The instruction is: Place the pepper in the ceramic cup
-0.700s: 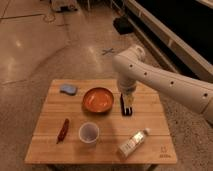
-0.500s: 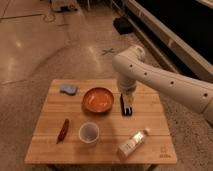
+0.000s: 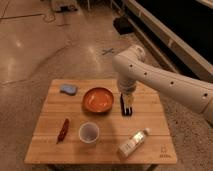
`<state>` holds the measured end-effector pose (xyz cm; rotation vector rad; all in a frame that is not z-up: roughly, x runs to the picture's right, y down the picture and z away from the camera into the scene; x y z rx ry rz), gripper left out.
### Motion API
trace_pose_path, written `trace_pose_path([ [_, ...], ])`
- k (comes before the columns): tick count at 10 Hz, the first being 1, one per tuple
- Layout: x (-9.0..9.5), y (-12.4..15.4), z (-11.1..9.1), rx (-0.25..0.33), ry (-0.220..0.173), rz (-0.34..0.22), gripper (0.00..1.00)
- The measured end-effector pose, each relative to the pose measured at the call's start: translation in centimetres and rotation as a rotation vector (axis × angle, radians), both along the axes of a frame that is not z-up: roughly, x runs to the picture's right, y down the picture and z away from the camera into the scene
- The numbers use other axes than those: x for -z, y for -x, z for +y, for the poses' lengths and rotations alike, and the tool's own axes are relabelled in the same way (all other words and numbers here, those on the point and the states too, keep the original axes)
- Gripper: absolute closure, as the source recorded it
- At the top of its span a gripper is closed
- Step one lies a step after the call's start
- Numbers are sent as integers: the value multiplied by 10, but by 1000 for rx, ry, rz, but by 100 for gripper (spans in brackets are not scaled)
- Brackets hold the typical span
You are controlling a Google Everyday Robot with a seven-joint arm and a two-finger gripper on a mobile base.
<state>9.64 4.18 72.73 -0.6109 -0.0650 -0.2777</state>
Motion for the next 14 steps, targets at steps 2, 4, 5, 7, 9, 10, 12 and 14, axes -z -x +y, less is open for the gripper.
trace_pose_path([
  [2,0,0,0,0,0,0,35],
  [4,0,0,0,0,0,0,35],
  [5,0,0,0,0,0,0,35],
  [7,0,0,0,0,0,0,35],
  [9,0,3,3,10,2,-3,35],
  [10,-4,13,9,33,2,-22,35],
  [12,-10,52,22,79,1,-61,35],
  [14,-18,100,37,142,6,-110,35],
])
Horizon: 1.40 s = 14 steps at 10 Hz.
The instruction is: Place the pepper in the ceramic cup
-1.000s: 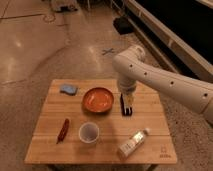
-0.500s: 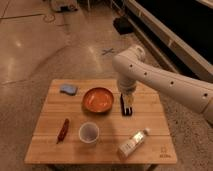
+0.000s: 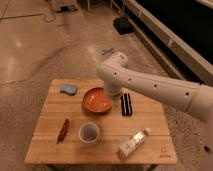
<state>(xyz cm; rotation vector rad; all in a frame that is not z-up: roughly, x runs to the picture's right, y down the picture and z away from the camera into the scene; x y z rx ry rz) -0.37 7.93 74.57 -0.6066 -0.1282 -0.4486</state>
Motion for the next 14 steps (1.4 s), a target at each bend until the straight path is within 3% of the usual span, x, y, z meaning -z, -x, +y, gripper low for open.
trace_pose_path([
  [3,-3,47,22,68,2,-61,35],
  [6,-6,98,31,134,3,-128,35],
  [8,-12,140,45,204,15,-181,35],
  [11,-19,175,67,194,16,-199,35],
  [14,-20,185,71,193,4,-199,35],
])
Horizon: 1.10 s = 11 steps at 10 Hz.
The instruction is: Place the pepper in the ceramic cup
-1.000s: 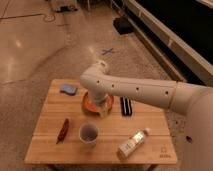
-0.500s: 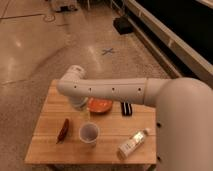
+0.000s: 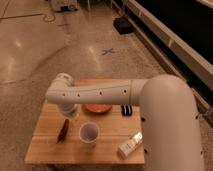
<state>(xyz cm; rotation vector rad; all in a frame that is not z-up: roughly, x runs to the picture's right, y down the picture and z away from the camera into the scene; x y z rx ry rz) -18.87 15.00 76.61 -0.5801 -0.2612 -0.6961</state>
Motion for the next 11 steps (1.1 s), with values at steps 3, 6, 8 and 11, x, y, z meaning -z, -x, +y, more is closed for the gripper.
trace_pose_path([
  [3,-23,9,20,-13,10,-7,35],
  [6,-31,16,29,-15,10,-7,35],
  [8,-39,21,31,-17,1,-12,35],
  [11,-49,40,38,-8,-14,-13,35],
])
